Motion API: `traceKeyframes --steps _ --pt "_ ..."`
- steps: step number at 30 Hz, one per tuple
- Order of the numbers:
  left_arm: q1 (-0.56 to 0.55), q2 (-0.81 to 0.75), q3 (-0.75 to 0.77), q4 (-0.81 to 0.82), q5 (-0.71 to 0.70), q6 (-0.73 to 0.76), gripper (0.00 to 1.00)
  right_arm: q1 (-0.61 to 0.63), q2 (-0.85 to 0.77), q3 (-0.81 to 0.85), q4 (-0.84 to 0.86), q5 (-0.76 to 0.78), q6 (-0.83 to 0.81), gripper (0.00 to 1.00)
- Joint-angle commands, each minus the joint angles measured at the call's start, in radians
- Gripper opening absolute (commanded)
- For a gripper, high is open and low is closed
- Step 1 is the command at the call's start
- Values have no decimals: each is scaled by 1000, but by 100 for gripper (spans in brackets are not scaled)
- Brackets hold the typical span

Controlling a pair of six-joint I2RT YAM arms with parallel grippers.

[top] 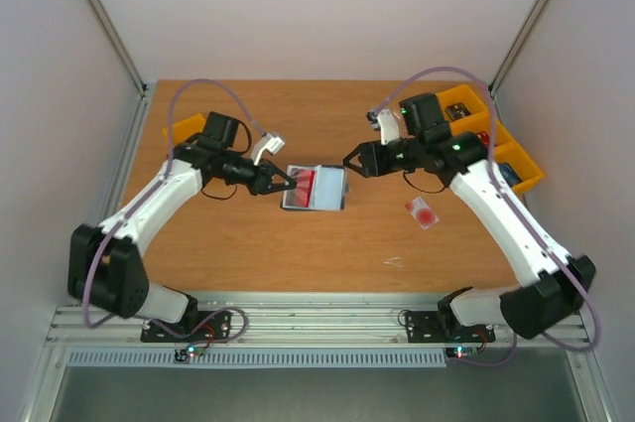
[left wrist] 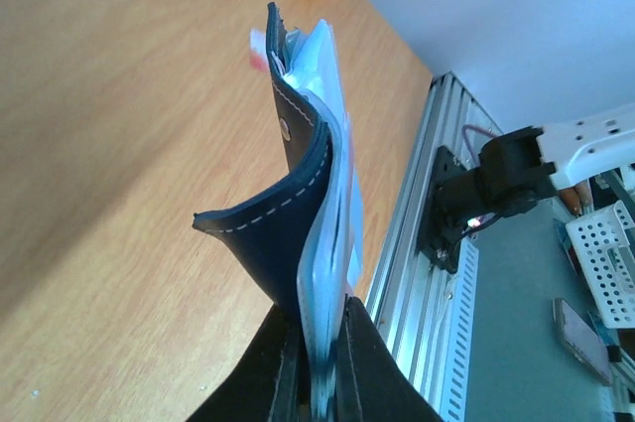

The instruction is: Take the credit cards out of the card holder

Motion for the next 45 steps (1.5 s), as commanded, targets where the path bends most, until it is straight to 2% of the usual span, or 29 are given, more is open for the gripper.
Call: traceKeyframes --steps 1,4,6,10,16,23,31,36,40,42,45 --pt "15 -165 44 -2 41 -32 0 16 -87 39 53 -246 -31 47" --pt "22 -233 44 103 54 -125 0 40 -100 23 240 -446 82 42" --pt "22 -272 32 211 59 -214 0 81 -79 25 324 -524 122 36" --pt "22 -351 -7 417 89 -406 0 100 -74 23 374 -512 133 29" --pt "22 -395 -35 539 153 -460 0 100 -76 35 358 -486 123 26" --pt "18 -382 -68 710 146 -557 0 137 -56 47 403 -500 132 19" --pt "-10 -380 -121 756 142 -578 0 155 -22 79 409 -486 133 10" --pt "-21 -375 -122 751 140 -561 0 177 3 116 382 -480 110 11" --pt "-21 -377 -122 744 136 -565 0 180 -15 105 406 -490 100 1" --pt "-21 -381 -125 742 136 -564 0 176 -31 96 397 -486 86 1" --pt "-19 -386 -128 742 139 -562 0 166 -39 100 328 -482 51 9"
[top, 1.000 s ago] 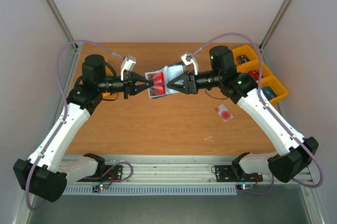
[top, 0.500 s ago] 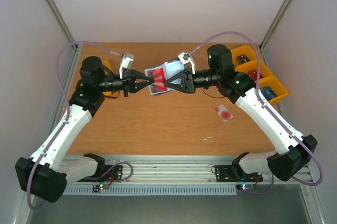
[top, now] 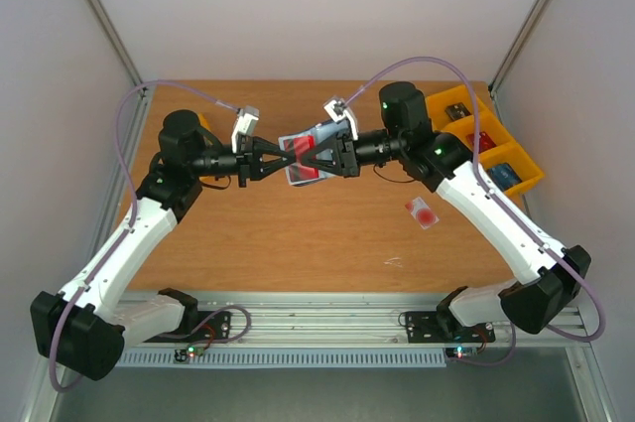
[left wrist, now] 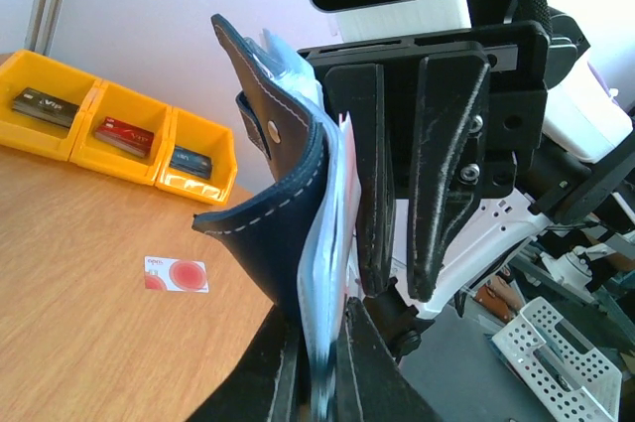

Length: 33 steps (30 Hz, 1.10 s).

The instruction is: Take the credit cards out of the card holder

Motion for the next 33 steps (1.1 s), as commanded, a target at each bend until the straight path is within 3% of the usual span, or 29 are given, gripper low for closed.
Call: traceKeyframes --steps 1,9,12,17,26,33 --pt "-5 -13 -5 69 26 0 0 -7 -34 15 -64 -5 -62 10" --pt "-6 -15 -10 84 39 -3 0 -32 -63 12 -116 -15 -88 16" --pt "-6 -16 -11 92 46 -4 0 -44 -74 11 -110 -4 -87 27" --pt "-7 -20 -13 116 79 -10 0 -85 -75 7 -40 -50 -28 31" --pt "-7 -25 -19 137 88 -22 0 -86 -40 33 -75 -2 -26 30" --pt "-9 -22 -21 149 87 -32 0 -48 2 39 -53 -20 -27 11"
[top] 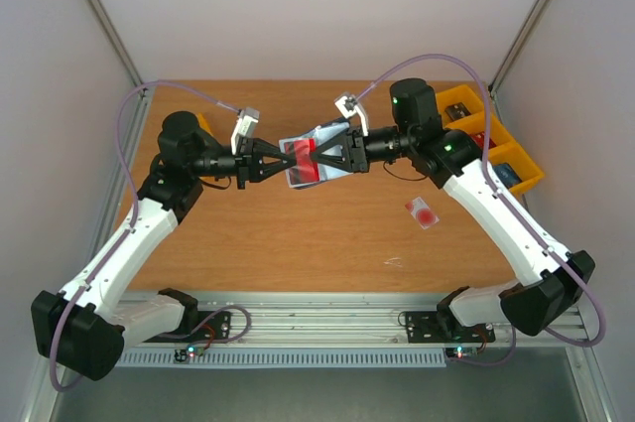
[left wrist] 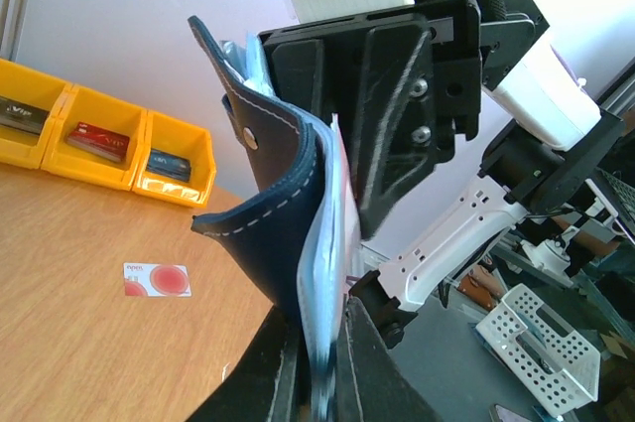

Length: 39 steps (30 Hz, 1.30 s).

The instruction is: Take the credit cards out of the card holder

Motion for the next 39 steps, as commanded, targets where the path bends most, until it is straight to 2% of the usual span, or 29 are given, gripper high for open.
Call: traceKeyframes --steps 1,3,10,13,15,21,27,39 --pt "-7 -22 -5 88 36 -10 0 18 26 20 42 -13 16 8" --pt "-6 -23 -5 88 34 -10 0 18 25 22 46 -19 15 2" --pt "-6 -26 -8 59 21 1 1 13 -4 20 13 -7 -21 1" --pt "-6 -28 -14 63 21 5 17 6 -13 26 -7 -1 -31 1" --pt "-6 -27 -19 82 30 -3 22 6 -15 32 -9 -6 -30 1" --pt "-6 -37 -27 105 36 -19 18 -8 -34 32 -40 5 -48 1" --pt "-6 -42 -31 122 41 -31 9 -31 -50 37 -93 11 -70 1" --pt "-5 -40 -34 132 45 -44 10 -59 -60 39 -120 4 -77 1"
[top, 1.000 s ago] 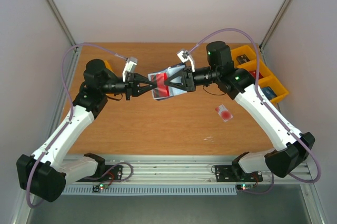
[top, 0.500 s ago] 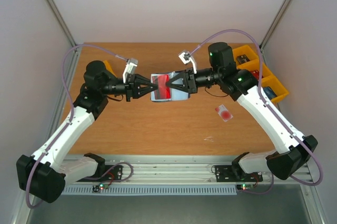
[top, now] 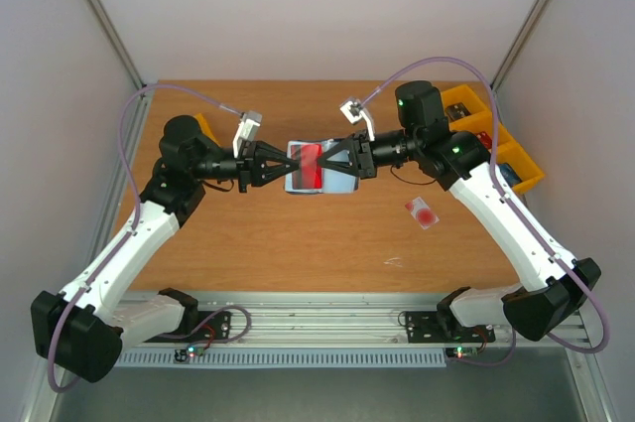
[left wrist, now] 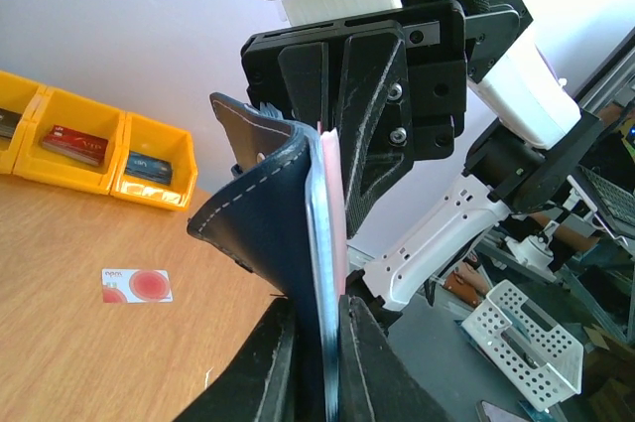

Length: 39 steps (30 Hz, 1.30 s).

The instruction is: Take the credit cards out of the card holder

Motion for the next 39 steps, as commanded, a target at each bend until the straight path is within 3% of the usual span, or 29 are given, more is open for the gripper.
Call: traceKeyframes --steps 1,4,7,9,29,33,37,39 --pt "10 -28 -7 69 40 -2 11 -37 -37 33 -25 20 -13 1" --pt "11 -28 -6 71 43 -3 11 -39 -32 36 -11 11 -3 1" --pt "11 -26 -7 77 45 -7 1 -39 -20 27 44 -23 45 1" --pt "11 -26 -7 79 44 -8 0 -39 -10 15 80 -40 75 1" --pt "15 -25 -47 231 22 -88 0 27 50 -70 161 -17 111 10" --pt "15 -26 -48 231 21 -92 0 32 48 -68 200 -41 130 1" --pt "15 -28 -46 211 14 -87 0 31 25 -69 249 -65 151 1" --pt "16 -30 -44 198 20 -82 8 20 11 -72 260 -63 158 1"
